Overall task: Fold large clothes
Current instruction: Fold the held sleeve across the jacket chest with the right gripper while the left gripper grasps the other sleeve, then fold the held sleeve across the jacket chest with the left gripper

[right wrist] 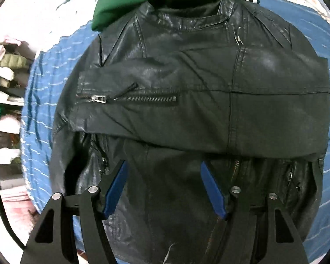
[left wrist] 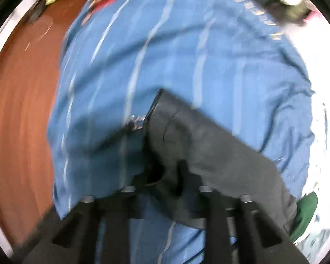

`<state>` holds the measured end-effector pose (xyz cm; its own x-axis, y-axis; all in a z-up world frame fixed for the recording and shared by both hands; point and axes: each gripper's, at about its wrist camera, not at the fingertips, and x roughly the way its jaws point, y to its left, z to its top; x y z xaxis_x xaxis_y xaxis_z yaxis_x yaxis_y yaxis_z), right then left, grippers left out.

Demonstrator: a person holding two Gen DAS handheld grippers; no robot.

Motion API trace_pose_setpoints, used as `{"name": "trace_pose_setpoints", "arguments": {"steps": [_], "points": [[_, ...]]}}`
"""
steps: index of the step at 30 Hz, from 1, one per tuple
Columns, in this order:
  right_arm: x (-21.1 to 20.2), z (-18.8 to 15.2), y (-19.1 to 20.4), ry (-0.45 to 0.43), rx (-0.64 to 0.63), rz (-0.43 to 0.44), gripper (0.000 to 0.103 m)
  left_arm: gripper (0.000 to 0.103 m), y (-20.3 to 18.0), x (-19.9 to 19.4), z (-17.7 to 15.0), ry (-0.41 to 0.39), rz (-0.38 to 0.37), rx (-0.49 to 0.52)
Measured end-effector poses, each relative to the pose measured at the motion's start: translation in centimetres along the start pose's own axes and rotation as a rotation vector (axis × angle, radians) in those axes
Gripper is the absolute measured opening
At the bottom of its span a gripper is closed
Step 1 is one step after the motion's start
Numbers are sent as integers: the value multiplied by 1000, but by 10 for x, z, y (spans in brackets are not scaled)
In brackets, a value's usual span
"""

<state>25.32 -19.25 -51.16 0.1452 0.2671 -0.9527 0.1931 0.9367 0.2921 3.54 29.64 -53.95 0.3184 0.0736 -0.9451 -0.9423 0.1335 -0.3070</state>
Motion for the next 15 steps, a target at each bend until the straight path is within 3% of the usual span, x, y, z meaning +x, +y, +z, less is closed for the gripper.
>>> {"name": "trace_pose_setpoints", "arguments": {"steps": [4, 8, 10, 12, 15], "points": [[4, -14, 20, -11, -72, -95, 70, 12, -22, -10, 38, -83, -75, 112], [12, -23, 37, -10, -93, -119, 70, 12, -55, -4, 77, -128, -168, 186], [16, -25, 41, -15, -87, -121, 70, 12, -68, 13, 87, -107, -204, 207], [19, -27, 43, -27, -67, -121, 70, 13, -64, 36, 90, -37, -227, 182], [22, -27, 45, -33, -38, -103, 70, 24, -43, 58, 83, 50, -301, 102]]}}
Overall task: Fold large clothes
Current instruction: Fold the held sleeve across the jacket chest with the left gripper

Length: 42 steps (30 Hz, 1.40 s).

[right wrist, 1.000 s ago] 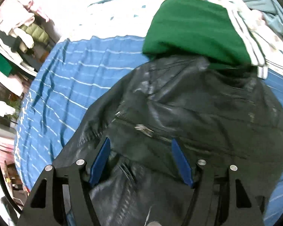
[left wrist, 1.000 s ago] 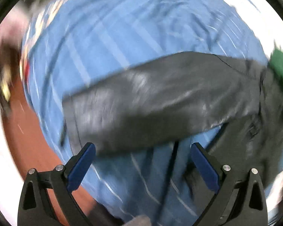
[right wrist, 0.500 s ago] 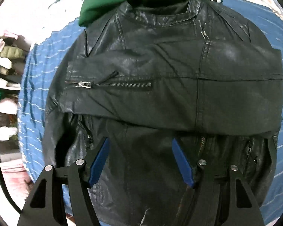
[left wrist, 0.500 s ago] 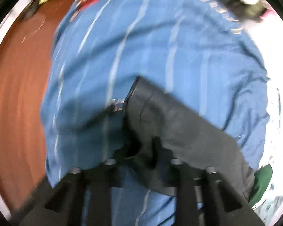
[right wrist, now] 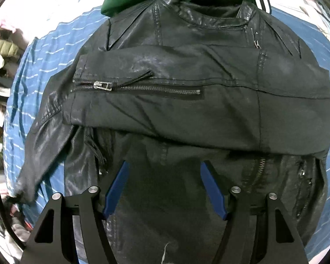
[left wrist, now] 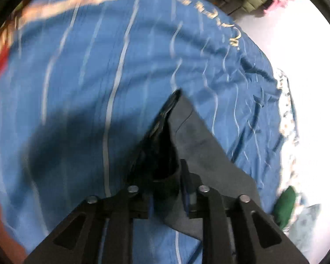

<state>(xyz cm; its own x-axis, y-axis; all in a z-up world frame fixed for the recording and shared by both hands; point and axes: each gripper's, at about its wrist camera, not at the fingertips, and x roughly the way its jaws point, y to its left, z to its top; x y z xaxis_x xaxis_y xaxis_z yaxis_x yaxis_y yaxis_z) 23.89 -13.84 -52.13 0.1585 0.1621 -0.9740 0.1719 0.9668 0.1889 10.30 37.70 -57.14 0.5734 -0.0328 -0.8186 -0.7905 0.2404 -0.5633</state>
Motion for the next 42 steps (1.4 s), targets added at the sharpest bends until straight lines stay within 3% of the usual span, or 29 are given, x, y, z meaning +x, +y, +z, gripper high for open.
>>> {"name": "trace_pose_setpoints", "arguments": {"steps": [4, 6, 9, 11, 12, 13, 15, 17, 19, 21, 26, 33, 37, 42], "points": [[7, 3, 6, 19, 25, 42, 70, 60, 20, 1, -11, -34, -212, -118], [10, 4, 11, 26, 25, 44, 70, 62, 14, 6, -11, -51, -195, -108], [12, 7, 22, 25, 22, 38, 70, 62, -8, 13, -9, -77, -93, -38], [12, 10, 30, 11, 21, 24, 70, 58, -24, 14, -6, -101, -10, 17], [11, 12, 33, -2, 16, -9, 70, 31, -34, 14, -2, -122, 50, 57], [7, 14, 39, -36, 7, -77, 70, 10, -43, 15, 2, -133, 97, 98], [1, 19, 52, -99, -29, -234, 70, 9, -61, 10, 9, -163, 154, 174], [-3, 25, 67, -155, -80, -446, 75, 8, -82, -3, 12, -210, 187, 258], [-3, 29, 81, -211, -122, -579, 77, 8, -108, -18, 11, -256, 208, 362], [-1, 33, 91, -235, -137, -625, 77, 7, -139, -32, 5, -294, 226, 480], [1, 38, 95, -219, -71, -559, 77, 7, -202, -55, -18, -346, 228, 727], [7, 48, 78, -195, 5, -445, 77, 7, -276, -62, -66, -368, 205, 969], [5, 54, 52, -186, 42, -387, 77, 6, -316, -65, -118, -349, 159, 1095], [-20, 55, -24, -185, 145, -353, 77, 6, -378, -48, -217, -202, 65, 1223]]}}
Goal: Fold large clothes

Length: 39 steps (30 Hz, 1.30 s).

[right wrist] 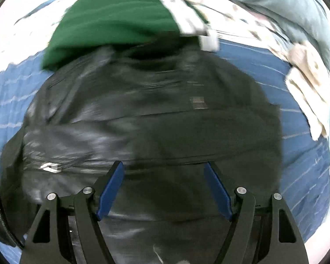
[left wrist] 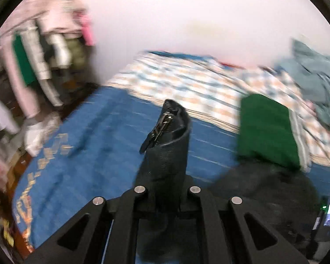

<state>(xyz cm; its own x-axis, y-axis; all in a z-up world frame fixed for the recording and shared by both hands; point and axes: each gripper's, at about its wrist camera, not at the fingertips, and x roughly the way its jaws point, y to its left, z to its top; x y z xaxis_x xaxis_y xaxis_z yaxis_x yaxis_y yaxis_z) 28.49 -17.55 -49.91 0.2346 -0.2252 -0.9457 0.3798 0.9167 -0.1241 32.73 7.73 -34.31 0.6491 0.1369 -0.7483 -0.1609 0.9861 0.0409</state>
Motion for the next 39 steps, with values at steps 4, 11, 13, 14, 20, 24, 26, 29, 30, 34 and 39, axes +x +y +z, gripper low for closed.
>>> {"name": "trace_pose_setpoints", "arguments": {"steps": [4, 11, 13, 14, 20, 24, 26, 29, 30, 34, 39], "points": [[8, 5, -82, 23, 91, -20, 77, 6, -114, 9, 0, 89, -171, 84], [31, -7, -239, 84, 224, -108, 77, 7, -313, 24, -61, 279, -377, 264], [38, -11, -274, 109, 244, -126, 77, 7, -351, 33, -93, 347, -389, 305], [39, -14, -290, 117, 254, -129, 77, 7, -364, 37, -106, 366, -376, 331], [43, -23, -356, 173, 315, -24, 77, 20, -389, 57, -149, 402, -281, 403], [45, -22, -375, 206, 316, 104, 32, 100, -390, 43, -137, 386, -386, 361], [45, -21, -378, 230, 321, 189, 32, 100, -389, 33, -127, 368, -393, 357], [33, -16, -379, 214, 341, 290, 39, 100, -371, 16, -112, 359, -395, 330], [29, -12, -379, 203, 346, 319, 49, 100, -359, 10, -107, 355, -381, 314], [14, 8, -357, 202, 351, 468, 53, 100, -274, 0, -93, 357, -232, 196], [18, 32, -292, 241, 267, 596, 53, 100, -156, 23, -90, 369, 77, 110]]}}
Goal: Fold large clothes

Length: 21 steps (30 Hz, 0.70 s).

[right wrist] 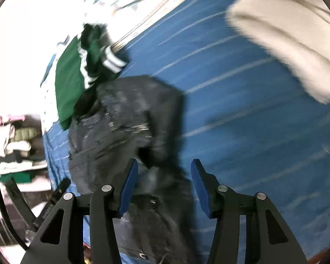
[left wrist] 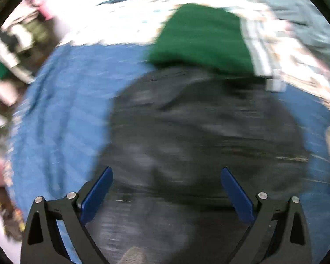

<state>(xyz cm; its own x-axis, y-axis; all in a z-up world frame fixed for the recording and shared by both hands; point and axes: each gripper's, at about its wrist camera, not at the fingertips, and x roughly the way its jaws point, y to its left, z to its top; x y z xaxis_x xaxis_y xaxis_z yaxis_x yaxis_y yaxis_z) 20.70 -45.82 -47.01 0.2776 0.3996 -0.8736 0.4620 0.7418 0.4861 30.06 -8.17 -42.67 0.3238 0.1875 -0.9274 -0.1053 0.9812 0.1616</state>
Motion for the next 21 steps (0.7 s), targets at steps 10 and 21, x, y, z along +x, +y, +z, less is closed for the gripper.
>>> {"name": "trace_pose_setpoints", "arguments": {"steps": [10, 21], "points": [[68, -7, 42, 66, -113, -95, 7, 100, 69, 59, -5, 41, 142, -91], [74, -27, 21, 157, -49, -292, 18, 103, 66, 137, 10, 108, 72, -41]]}}
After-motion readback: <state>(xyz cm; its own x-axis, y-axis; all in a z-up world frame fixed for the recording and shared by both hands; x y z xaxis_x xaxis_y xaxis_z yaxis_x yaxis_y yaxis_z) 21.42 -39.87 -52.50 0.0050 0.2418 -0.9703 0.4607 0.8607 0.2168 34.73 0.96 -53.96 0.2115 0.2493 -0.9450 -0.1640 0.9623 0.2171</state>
